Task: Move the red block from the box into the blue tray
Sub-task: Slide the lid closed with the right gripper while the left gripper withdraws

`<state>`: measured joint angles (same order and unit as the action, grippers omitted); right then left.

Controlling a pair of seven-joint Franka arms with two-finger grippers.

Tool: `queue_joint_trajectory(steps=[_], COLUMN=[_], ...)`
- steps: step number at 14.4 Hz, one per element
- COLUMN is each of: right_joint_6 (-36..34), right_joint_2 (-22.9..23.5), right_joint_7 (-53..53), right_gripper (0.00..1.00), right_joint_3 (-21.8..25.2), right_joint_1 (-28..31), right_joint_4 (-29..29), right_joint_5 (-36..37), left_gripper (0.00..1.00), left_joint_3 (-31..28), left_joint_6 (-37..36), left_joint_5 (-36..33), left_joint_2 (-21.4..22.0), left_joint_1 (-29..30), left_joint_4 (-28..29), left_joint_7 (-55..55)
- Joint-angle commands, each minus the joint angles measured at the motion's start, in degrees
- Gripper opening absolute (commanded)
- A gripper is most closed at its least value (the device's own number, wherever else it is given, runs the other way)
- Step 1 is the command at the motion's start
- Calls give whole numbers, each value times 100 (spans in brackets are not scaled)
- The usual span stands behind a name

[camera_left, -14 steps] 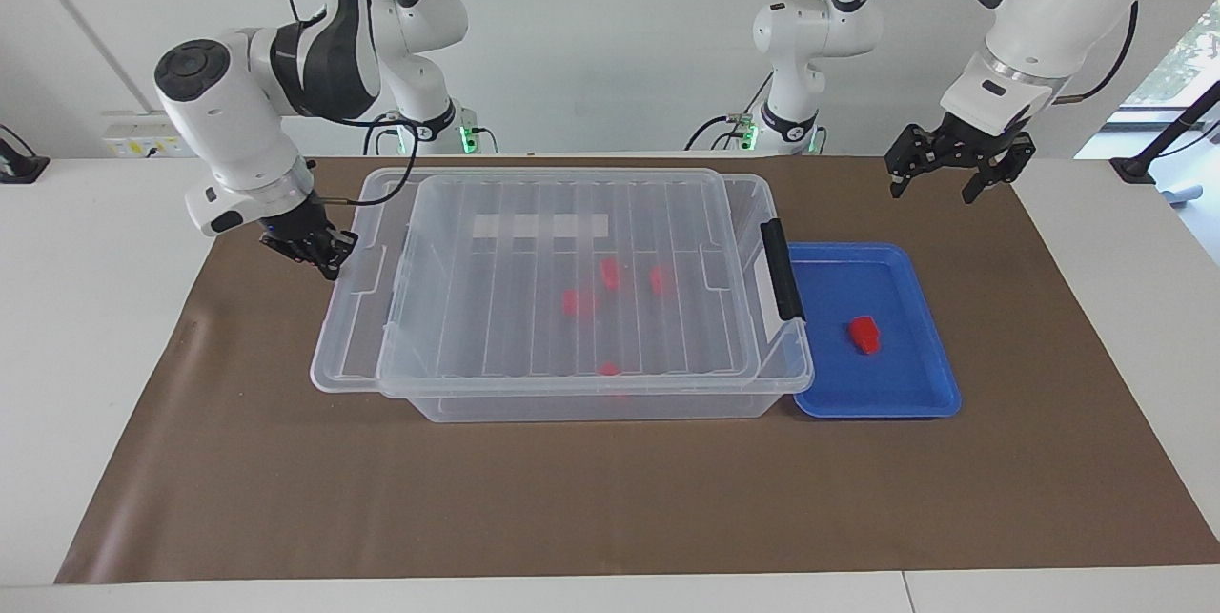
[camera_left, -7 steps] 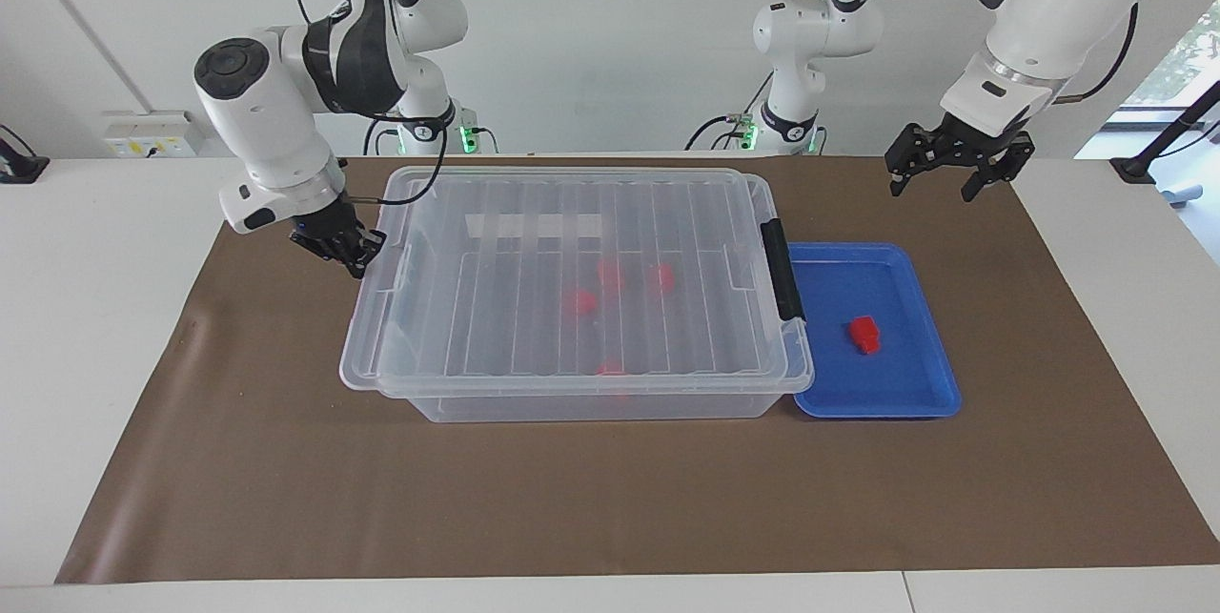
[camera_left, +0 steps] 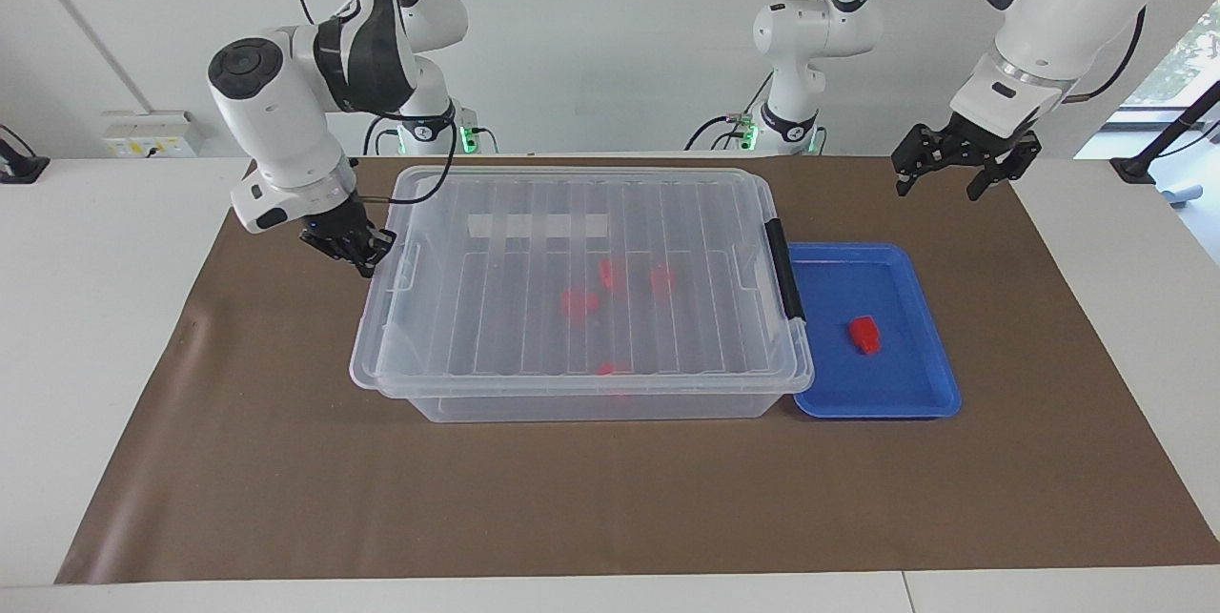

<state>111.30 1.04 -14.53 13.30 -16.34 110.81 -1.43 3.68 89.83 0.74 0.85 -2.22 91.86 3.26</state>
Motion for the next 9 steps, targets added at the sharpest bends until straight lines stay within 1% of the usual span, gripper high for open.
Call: queue_joint_trajectory(steps=[1, 4, 9], right_joint_6=[41, 49, 32], right_joint_2=[-140, -140, -140], right_joint_7=[-243, -366, -366], right_gripper=[0, 0, 0], right_joint_3=[-82, -161, -161], right_joint_1=[-19, -19, -19], right_joint_4=[143, 143, 125], right_joint_5=[-112, -112, -112], left_gripper=[100, 100, 100], left_joint_3=[19, 36, 28], left_joint_6=[-53, -62, -62], left_joint_5=[128, 119, 110], left_joint_2=[47, 47, 47], left_joint_1=[55, 46, 55], left_joint_4=[34, 34, 34], left_joint_7=[-80, -62, -53])
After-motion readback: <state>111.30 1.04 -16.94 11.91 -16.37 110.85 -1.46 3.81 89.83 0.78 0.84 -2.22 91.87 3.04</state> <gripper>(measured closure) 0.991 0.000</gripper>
